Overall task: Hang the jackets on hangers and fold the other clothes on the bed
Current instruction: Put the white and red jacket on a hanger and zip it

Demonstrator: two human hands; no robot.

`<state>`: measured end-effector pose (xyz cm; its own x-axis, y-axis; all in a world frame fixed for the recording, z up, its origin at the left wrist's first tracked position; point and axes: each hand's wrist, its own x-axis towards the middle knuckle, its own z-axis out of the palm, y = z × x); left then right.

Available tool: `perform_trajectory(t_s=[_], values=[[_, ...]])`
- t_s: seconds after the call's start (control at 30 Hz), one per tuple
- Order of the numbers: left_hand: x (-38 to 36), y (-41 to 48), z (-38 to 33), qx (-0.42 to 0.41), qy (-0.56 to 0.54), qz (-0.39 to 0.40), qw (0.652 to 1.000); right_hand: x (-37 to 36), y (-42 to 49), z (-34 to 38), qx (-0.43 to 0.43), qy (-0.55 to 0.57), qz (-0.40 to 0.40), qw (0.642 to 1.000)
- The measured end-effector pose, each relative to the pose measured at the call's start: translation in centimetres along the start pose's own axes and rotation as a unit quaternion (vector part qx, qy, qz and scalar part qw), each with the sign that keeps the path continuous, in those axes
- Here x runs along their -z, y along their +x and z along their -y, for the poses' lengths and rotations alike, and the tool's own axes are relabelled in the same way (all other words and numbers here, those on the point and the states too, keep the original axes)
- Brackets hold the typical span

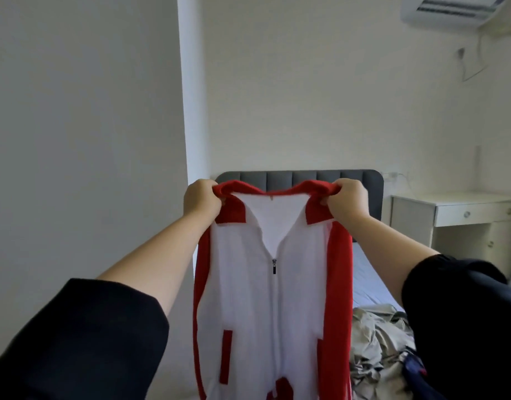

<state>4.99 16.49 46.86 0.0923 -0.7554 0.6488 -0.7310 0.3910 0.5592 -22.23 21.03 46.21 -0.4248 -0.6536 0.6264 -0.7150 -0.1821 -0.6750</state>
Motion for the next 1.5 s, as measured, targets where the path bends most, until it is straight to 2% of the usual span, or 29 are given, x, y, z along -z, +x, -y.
perform_trajectory(t_s=[0.13,0.23,0.27,0.33,0.4,0.47,0.6,0.67,0.73,0.87,0.97,1.03,1.13,1.27,1.4,1.5], values=[[-0.4,-0.5,-0.4,0.009,0.072,-0.066,0.995,0.6,-0.1,-0.8,0.066,-0.125,-0.062,0.988],[-0.7,-0.3,-0.8,-0.061,-0.008,-0.179,0.982,0.4,-0.1,-0.1,0.088,-0.017,-0.149,0.985],[-0.8,-0.4,-0.5,-0.077,-0.039,-0.19,0.978,0.4,-0.1,-0.1,0.07,0.036,-0.138,0.987],[-1.4,-1.0,0.5,-0.053,-0.094,-0.133,0.985,0.4,-0.2,-0.5,0.01,0.076,-0.05,0.996],[-2.3,-1.8,1.8,-0.005,-0.078,-0.052,0.996,0.0,-0.9,-1.3,-0.008,0.011,0.004,1.0],[-2.8,-2.6,2.7,-0.004,-0.055,-0.053,0.997,-0.5,-1.6,-2.0,-0.007,-0.016,-0.016,1.0],[-2.3,-2.6,1.0,-0.031,-0.104,-0.126,0.986,-0.1,-1.6,-1.0,-0.02,0.05,-0.079,0.995],[-1.4,-2.0,0.2,-0.055,-0.113,-0.147,0.981,1.0,-0.9,-0.5,0.001,0.044,-0.093,0.995],[-0.4,-1.2,-0.3,-0.101,-0.08,-0.141,0.982,2.3,-0.1,-0.1,0.034,-0.001,-0.109,0.993],[0.7,0.3,-1.3,-0.209,0.083,-0.102,0.969,4.3,1.0,0.2,0.121,-0.118,-0.126,0.977],[0.1,0.5,-1.9,-0.245,0.106,-0.102,0.958,4.4,1.1,0.0,0.165,-0.147,-0.163,0.962],[-1.1,0.2,-1.5,-0.223,0.103,-0.049,0.968,3.7,0.9,-1.4,0.149,-0.17,-0.123,0.966],[-4.1,-1.5,1.0,-0.191,0.108,0.092,0.971,1.7,-0.3,-5.0,0.085,-0.213,0.031,0.973],[-8.1,-4.3,5.3,-0.112,0.081,0.207,0.969,-1.5,-3.1,-9.4,0.016,-0.176,0.126,0.976],[-11.4,-6.1,9.2,-0.053,0.173,0.345,0.921,-4.3,-5.1,-13.7,-0.075,-0.219,0.332,0.914],[-14.7,-8.0,11.8,-0.028,0.26,0.364,0.894,-6.5,-6.8,-17.1,-0.089,-0.262,0.381,0.882]])
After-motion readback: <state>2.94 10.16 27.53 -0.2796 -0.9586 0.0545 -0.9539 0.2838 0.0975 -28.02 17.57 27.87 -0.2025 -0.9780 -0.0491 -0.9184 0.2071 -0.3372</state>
